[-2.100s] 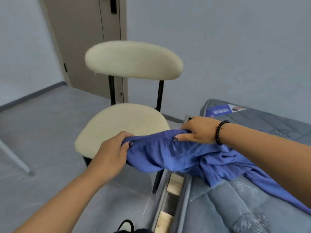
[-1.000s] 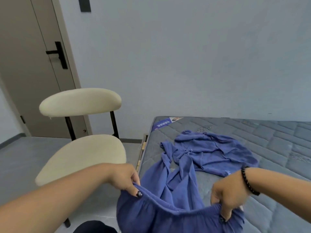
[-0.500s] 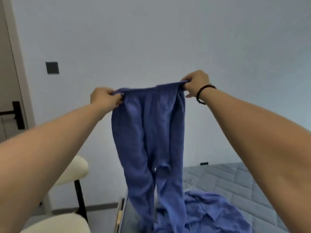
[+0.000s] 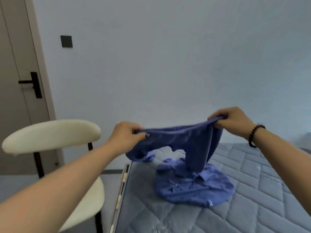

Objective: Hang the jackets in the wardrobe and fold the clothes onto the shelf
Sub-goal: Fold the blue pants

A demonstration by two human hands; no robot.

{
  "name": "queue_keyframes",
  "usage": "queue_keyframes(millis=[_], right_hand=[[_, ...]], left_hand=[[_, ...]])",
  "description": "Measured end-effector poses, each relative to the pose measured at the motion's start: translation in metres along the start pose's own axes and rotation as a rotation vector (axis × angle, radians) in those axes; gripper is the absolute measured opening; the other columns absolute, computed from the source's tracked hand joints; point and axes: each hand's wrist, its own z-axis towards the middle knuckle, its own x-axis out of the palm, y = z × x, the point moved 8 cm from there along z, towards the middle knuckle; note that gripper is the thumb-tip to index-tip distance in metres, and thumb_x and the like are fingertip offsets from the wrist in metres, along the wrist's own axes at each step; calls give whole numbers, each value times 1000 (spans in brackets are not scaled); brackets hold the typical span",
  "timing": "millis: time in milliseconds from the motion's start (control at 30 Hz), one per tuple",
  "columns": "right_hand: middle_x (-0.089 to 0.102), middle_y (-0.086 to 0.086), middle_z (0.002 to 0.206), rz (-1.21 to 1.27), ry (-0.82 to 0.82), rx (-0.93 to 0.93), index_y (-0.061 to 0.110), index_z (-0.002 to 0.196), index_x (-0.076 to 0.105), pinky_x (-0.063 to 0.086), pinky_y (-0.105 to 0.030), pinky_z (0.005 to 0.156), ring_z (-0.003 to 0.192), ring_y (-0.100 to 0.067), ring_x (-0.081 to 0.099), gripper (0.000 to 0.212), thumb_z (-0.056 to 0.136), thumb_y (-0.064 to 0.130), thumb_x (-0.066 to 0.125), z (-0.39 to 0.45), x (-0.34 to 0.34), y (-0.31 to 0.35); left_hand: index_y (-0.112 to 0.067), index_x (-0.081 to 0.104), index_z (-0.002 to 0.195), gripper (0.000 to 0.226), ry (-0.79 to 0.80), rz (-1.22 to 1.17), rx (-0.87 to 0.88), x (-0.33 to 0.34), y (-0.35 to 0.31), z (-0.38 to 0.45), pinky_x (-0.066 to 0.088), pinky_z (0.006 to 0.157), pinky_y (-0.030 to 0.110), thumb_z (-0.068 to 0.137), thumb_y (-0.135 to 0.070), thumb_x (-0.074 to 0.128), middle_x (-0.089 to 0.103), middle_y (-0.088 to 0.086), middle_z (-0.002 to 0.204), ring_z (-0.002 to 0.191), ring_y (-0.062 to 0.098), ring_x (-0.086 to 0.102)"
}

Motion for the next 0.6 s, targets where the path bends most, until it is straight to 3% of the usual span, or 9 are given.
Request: queue_keyframes(millis=[100,233,333,400,500,600], right_hand=[[73,4,70,0,247,74,19,75,75,55,-31,73,76,-16,68,32,73,-9,59,-68,48,-43],[69,-2,66,54,633,189,13,76,71,54,-27,62,62,-14,65,21,80,-5,63,-159,117,-88],[66,-2,68,30,953,267,12,78,69,57,-33,69,66,-14,63,4,81,10,70,-216,161,-103],[63,2,68,-47,1106,244,18,77,67,57,-30,70,65,-11,61,6,80,19,71,-236,182,-100],[56,13,59,-209,1239,202,26,69,62,56,-23,65,58,-4,57,15,82,24,70,-240,208,-89],[53,13,50,-386,1209,127,26,61,54,49,-21,61,50,-2,52,24,82,24,66,-210,230,-78]], left_hand=[[-25,75,76,10,160,-21,-57,48,26,-70,40,60,20,81,-18,70,61,-12,55,53,-7,52],[-23,68,67,18,421,-36,-142,95,64,-143,41,57,14,83,-16,67,68,-4,62,56,-1,60],[-17,70,76,12,659,-158,-241,119,86,-185,48,60,17,84,-8,67,68,-4,61,60,9,68],[-11,70,82,7,778,-172,-284,129,99,-201,50,61,19,85,-7,66,67,-4,65,65,13,69],[-12,67,84,4,856,-107,-307,136,116,-207,53,65,21,86,-12,64,67,-6,68,71,18,71],[-19,60,75,14,807,9,-324,127,138,-191,51,63,22,89,-16,63,62,-9,60,63,14,68]])
